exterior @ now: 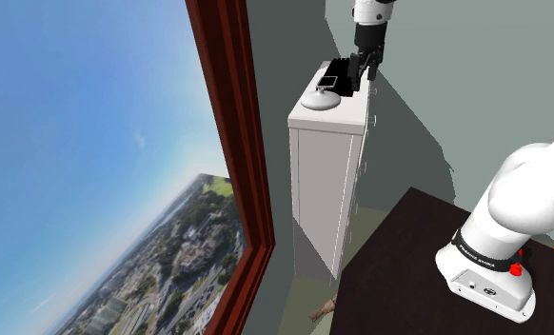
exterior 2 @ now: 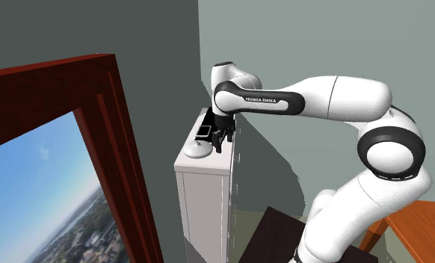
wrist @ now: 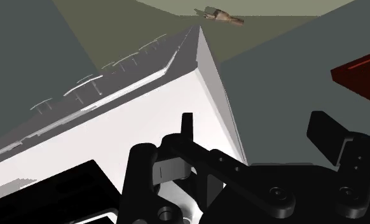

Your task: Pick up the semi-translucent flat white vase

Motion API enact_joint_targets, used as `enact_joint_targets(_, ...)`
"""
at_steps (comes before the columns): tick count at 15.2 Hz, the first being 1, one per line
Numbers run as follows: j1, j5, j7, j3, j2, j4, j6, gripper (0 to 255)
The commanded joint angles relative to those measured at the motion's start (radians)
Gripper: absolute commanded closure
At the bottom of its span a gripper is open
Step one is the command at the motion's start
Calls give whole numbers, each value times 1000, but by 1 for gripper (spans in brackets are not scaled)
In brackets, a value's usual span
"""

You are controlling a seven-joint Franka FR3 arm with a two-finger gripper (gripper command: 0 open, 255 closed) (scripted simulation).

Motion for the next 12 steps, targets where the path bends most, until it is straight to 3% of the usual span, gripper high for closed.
enact_joint_targets(1,-1,3,-16,-11,80,65,21,0)
enact_joint_targets(12,-25,55,-110,-55,515,513,29,0)
